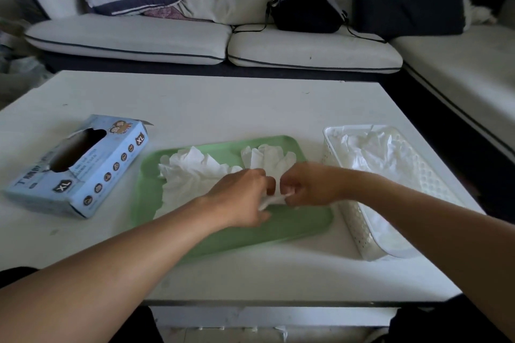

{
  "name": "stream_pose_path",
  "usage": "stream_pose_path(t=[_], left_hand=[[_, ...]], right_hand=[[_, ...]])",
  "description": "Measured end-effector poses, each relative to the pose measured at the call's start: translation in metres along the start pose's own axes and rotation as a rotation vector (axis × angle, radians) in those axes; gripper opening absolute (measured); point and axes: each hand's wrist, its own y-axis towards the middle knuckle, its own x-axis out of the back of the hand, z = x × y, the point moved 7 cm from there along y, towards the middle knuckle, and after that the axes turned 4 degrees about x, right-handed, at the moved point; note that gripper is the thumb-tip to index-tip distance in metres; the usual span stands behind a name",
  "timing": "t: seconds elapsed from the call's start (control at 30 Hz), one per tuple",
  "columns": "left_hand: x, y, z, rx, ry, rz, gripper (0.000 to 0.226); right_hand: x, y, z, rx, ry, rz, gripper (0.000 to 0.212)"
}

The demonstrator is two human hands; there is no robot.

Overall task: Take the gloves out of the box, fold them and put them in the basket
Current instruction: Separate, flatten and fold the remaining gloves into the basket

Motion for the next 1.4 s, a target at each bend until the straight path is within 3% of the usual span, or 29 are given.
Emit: stream_pose_path(t=[0.1,0.23,0.27,0.33,0.4,0.47,0.6,0.67,0.77,0.8,0.83,0.93,1.0,1.1,1.17,1.33,1.4], left_hand=[[0.032,0.005,0.002,-0.075,-0.341,-0.175,0.010],[0.079,-0.002,0.010,-0.008,-0.918,-0.134,0.048],[0.087,-0.006,0.008,0.002,-1.037,-0.109,0.044],[0.097,-0.009,0.001,0.026,-1.200,-0.115,0.021],[0.103,-0.010,-0.003,0.070,-1.264,-0.200,0.011],[0.106,-0.007,-0.003,0.082,-1.269,-0.281,0.013],[0.116,-0.005,-0.006,0.029,-1.242,-0.388,0.008],[0.120,-0.002,-0.013,-0.001,-1.239,-0.399,0.014],[0.131,-0.005,-0.033,-0.058,-1.240,-0.408,0.066],[0.135,-0.004,-0.038,-0.078,-1.253,-0.419,0.074],[0.137,-0.003,-0.047,-0.103,-1.264,-0.423,0.072],[0.139,0.008,-0.077,-0.093,-1.265,-0.384,0.038],[0.134,0.020,-0.098,-0.079,-1.259,-0.336,0.030],[0.122,0.047,-0.117,-0.018,-1.215,-0.263,0.034],[0.122,0.063,-0.122,0.011,-1.186,-0.275,0.049],[0.159,0.081,-0.133,-0.125,-1.137,-0.431,0.065],[0.158,0.082,-0.139,-0.195,-1.041,-0.444,0.052]], right_hand=[[0.029,-0.016,0.005,0.019,0.525,0.011,0.012],[0.062,-0.036,0.003,0.150,0.986,-0.007,0.012],[0.068,-0.038,0.002,0.186,1.042,-0.017,0.020],[0.072,-0.039,0.003,0.245,1.088,0.003,0.065],[0.062,-0.042,0.014,0.322,1.109,0.133,0.097],[0.055,-0.043,0.020,0.329,1.147,0.092,0.091],[0.068,-0.045,0.005,0.157,1.209,-0.326,0.046],[0.079,-0.055,-0.006,0.095,1.211,-0.464,0.038],[0.103,-0.079,-0.006,0.123,1.146,-0.494,0.029],[0.113,-0.090,-0.004,0.143,1.140,-0.484,0.027],[0.122,-0.103,-0.003,0.156,1.144,-0.470,0.026],[0.142,-0.138,-0.012,0.108,1.110,-0.457,0.027],[0.148,-0.155,-0.035,0.024,1.067,-0.490,0.028],[0.152,-0.165,-0.069,-0.077,1.023,-0.559,0.036],[0.159,-0.168,-0.085,-0.083,0.993,-0.669,0.039],[0.182,-0.181,-0.098,0.121,0.983,-0.890,0.025],[0.176,-0.187,-0.103,0.173,0.959,-0.890,0.030]])
